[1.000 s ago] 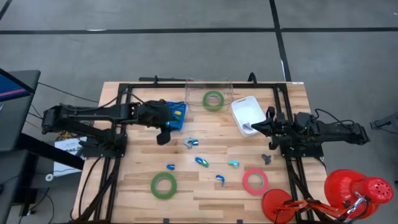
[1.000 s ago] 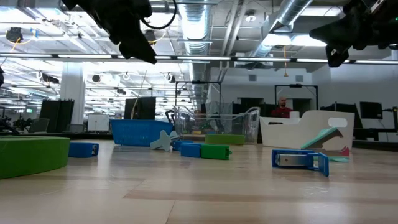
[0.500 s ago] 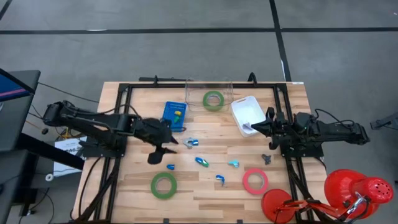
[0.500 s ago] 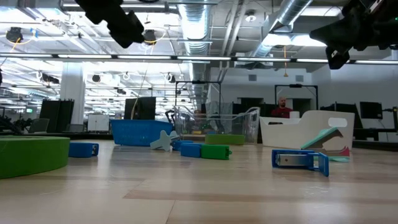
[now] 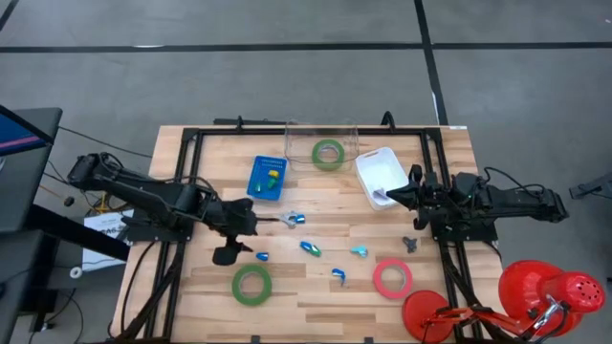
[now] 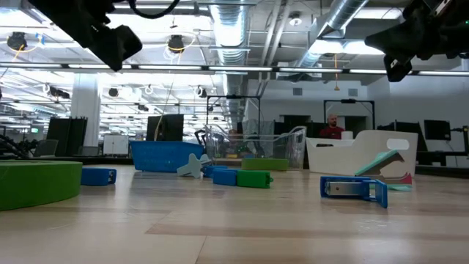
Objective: Pick and place Stapler, Stapler remover, tape
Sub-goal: Put the middle left blue stapler into the blue bin
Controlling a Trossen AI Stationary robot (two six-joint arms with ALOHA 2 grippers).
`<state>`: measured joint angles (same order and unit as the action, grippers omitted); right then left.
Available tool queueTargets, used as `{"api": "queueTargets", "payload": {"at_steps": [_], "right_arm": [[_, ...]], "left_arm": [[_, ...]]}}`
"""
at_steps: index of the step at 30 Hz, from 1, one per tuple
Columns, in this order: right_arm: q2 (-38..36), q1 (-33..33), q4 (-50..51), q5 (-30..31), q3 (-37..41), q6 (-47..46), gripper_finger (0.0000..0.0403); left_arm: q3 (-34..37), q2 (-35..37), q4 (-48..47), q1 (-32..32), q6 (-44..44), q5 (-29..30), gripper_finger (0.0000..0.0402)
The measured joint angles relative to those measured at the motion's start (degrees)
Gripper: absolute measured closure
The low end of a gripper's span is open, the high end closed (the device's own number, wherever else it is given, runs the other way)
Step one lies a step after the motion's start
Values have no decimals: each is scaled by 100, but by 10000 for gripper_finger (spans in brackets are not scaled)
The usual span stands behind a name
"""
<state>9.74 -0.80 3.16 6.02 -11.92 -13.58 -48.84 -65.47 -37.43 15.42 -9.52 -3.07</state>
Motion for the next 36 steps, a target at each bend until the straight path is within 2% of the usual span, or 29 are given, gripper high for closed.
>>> {"api": "queueTargets", "payload": {"at_steps": [5, 11, 19, 27, 36], "right_arm": [[0, 7, 6, 2, 1, -7, 403], [0, 7, 188, 2, 2, -397, 403], [0, 7, 260, 2, 2, -448, 403], [0, 7, 299, 2, 2, -448, 403], [0, 7, 345, 2, 1, -446, 403]], "left_arm": [[-4, 0, -9, 2, 0, 0, 138], [-398, -82, -383, 2, 17, 0, 131], [-1163, -1031, -1501, 2, 18, 57, 131], [-1191, -1846, -1483, 0, 20, 68, 131], [-1124, -2055, -807, 175, 46, 173, 155]]}}
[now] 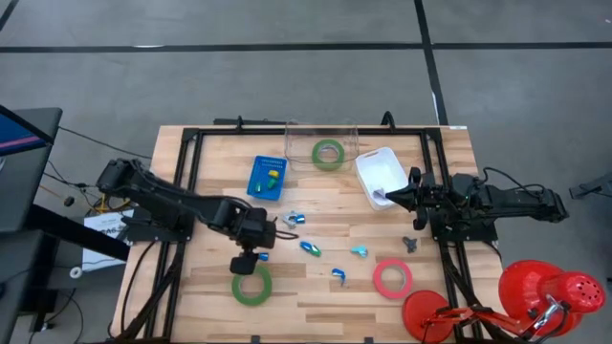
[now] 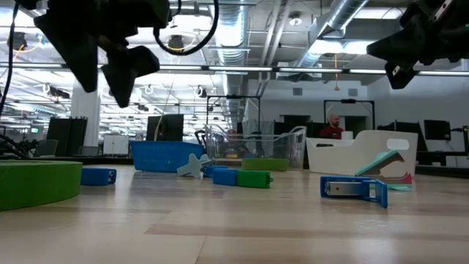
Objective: Pick and place Stapler, Stapler remover, tape
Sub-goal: Put the middle left blue stapler into the blue bin
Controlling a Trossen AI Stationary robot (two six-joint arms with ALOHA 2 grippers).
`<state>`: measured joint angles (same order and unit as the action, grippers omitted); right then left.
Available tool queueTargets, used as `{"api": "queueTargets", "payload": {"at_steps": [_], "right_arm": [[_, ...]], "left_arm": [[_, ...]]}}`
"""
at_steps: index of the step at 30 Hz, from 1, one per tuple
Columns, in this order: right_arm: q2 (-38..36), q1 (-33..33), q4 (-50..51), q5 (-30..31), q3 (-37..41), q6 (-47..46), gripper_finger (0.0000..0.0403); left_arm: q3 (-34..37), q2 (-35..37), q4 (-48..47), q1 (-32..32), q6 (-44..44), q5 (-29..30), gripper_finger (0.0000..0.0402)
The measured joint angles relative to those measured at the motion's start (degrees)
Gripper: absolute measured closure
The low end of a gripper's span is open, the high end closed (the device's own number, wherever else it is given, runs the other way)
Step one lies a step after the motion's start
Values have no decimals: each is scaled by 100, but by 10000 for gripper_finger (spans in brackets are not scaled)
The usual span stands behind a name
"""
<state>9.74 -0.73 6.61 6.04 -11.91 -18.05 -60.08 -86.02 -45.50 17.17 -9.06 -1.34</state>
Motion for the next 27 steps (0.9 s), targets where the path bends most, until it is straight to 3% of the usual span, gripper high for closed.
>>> {"api": "queueTargets", "payload": {"at_steps": [11, 27], "right_arm": [[0, 0, 87, 0, 0, 0, 403], [0, 0, 87, 0, 0, 0, 403]], "left_arm": [[819, 0, 1111, 234, 17, 135, 169], [1637, 0, 1941, 234, 18, 354, 162]]}}
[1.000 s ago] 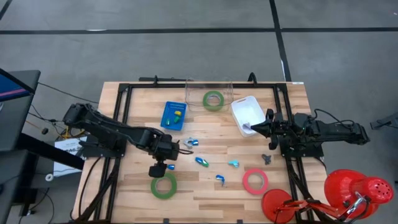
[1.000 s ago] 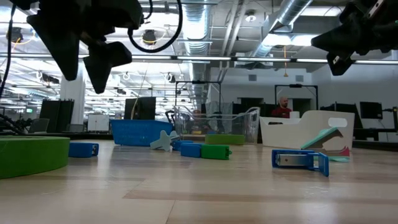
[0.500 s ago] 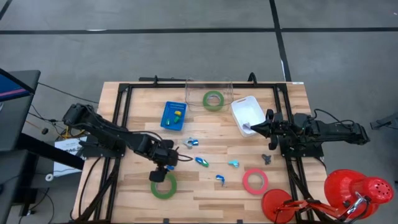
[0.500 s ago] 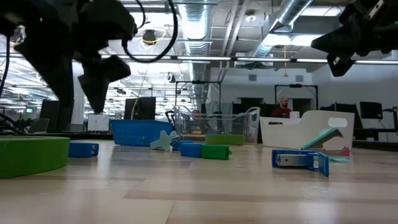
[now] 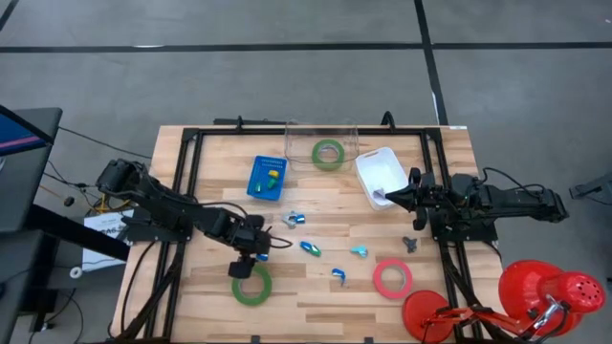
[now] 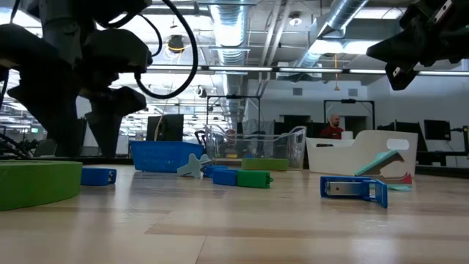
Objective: Pick and place Stapler, Stapler remover, tape
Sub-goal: Put the middle left blue stapler into the blue bin
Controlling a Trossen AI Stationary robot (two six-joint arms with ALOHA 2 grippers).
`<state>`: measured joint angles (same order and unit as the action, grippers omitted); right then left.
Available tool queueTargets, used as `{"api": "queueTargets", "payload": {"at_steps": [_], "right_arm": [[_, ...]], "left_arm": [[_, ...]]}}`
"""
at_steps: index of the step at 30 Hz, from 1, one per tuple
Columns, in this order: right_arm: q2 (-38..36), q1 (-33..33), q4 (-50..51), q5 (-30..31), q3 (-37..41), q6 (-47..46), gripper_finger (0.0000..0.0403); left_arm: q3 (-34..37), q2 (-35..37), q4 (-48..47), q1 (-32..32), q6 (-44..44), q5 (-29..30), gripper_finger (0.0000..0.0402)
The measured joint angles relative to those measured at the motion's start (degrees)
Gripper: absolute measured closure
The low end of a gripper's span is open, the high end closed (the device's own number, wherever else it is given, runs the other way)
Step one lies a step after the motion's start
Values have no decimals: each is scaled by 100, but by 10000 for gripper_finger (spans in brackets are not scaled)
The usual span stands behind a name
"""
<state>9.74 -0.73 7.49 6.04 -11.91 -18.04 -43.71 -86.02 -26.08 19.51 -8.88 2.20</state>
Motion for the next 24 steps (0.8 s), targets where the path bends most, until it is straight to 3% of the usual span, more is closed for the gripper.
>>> {"api": "queueTargets", "payload": {"at_steps": [24], "right_arm": [[-2, 0, 24, 0, -1, 0, 403]], "left_arm": [[47, -422, 895, 13, 2, 126, 172]]}}
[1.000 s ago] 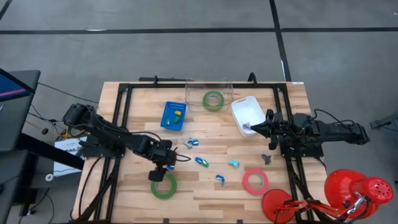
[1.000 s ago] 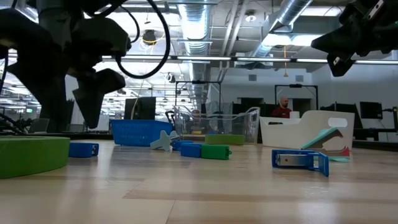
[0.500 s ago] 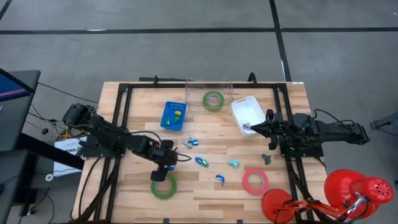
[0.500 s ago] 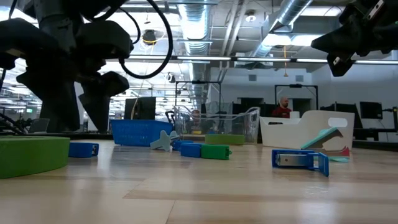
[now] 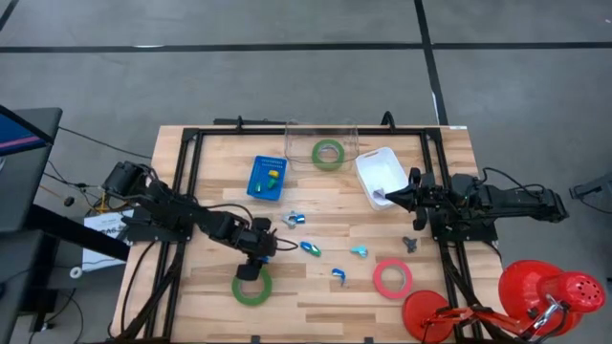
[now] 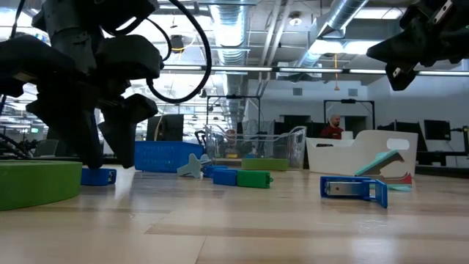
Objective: Pick and place Stapler, Stapler remover, tape
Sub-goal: Put the middle left blue stapler into the blue bin
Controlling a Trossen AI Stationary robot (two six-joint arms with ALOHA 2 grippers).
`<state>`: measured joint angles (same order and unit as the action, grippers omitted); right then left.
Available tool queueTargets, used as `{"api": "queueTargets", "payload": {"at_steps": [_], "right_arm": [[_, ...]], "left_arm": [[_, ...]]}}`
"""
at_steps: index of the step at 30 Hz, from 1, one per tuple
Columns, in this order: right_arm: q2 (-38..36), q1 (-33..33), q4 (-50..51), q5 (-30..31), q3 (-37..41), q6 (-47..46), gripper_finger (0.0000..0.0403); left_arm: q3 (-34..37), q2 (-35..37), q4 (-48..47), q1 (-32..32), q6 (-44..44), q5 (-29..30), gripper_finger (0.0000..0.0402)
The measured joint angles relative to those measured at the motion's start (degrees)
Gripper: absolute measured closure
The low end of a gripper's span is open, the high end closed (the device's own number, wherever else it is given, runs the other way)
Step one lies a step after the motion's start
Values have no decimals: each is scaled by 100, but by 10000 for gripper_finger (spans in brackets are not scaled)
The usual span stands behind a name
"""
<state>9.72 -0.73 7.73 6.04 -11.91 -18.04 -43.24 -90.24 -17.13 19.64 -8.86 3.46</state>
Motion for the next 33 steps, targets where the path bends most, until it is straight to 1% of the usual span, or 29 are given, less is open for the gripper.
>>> {"api": "queueTargets", "payload": {"at_steps": [7, 12, 16, 22, 27, 33], "right_arm": [[0, 0, 2, 0, 1, 0, 403], [0, 0, 4, 0, 1, 0, 403], [0, 0, 7, 0, 1, 0, 403], [0, 0, 7, 0, 0, 0, 403], [0, -2, 9, 0, 1, 0, 403], [0, -2, 9, 0, 1, 0, 403]], "left_arm": [[0, 0, -117, 0, 0, 17, 175], [-2, 0, -124, 0, 461, 84, 180], [-2, 0, -155, 0, 553, 102, 183], [-4, 0, -257, 0, 132, 96, 183], [-4, 2, -251, 4, 5, 85, 183], [-4, 2, -251, 170, -371, 79, 183]]}}
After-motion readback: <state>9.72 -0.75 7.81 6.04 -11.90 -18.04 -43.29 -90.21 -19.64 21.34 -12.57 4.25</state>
